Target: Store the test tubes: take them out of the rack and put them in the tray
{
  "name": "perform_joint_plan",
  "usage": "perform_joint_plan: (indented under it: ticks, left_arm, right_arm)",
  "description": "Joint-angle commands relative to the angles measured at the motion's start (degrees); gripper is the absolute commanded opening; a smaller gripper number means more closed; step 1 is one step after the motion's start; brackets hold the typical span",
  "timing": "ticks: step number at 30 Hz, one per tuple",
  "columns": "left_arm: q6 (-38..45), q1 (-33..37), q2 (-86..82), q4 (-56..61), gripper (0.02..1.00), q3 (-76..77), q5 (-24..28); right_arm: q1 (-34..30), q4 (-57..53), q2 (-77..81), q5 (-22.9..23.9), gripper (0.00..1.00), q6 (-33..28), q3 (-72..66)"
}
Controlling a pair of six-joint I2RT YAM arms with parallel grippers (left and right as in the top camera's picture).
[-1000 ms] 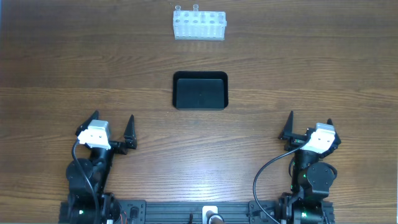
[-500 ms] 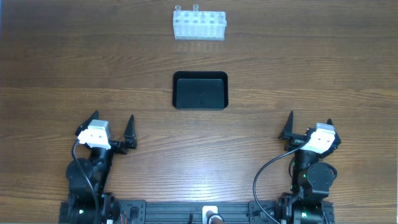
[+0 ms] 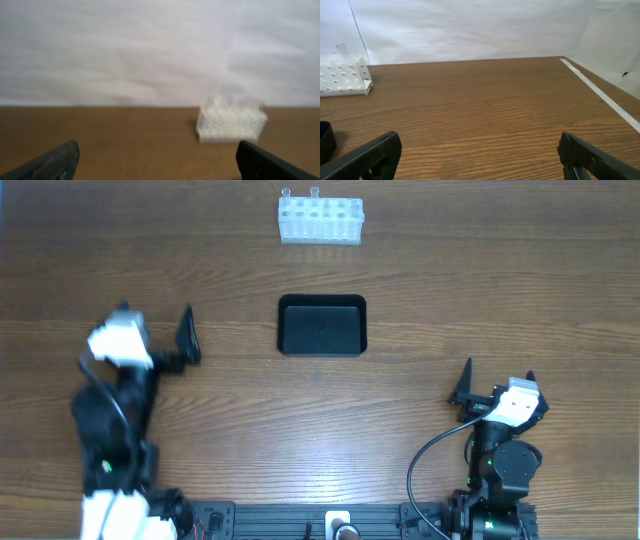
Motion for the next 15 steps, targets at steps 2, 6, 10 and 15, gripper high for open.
perform_joint_plan:
  ticks: [2, 6, 10, 15]
  left_arm:
    - [-0.39, -1.53, 16.41, -3.87, 0.998, 17.44, -0.42]
    - [-0.42, -4.85, 28.55, -4.57, 0.998, 26.51, -3.13]
    - [-0.44, -9.03, 39.06, -4.61, 0.996, 33.77, -6.56]
    - [-1.03, -14.10, 49.09, -7.08, 0.998, 41.68, -12.11]
  right_arm:
    - [0.00, 0.11, -0.09, 0.52, 0.993, -0.26, -0.48]
    - [0.00, 0.11, -0.09, 0.50, 0.993, -0.26, -0.48]
    - [0.00, 0.11, -0.09, 0.52, 0.993, -0.26, -0.48]
    - [0.00, 0.11, -0.09, 0.52, 0.993, -0.26, -0.48]
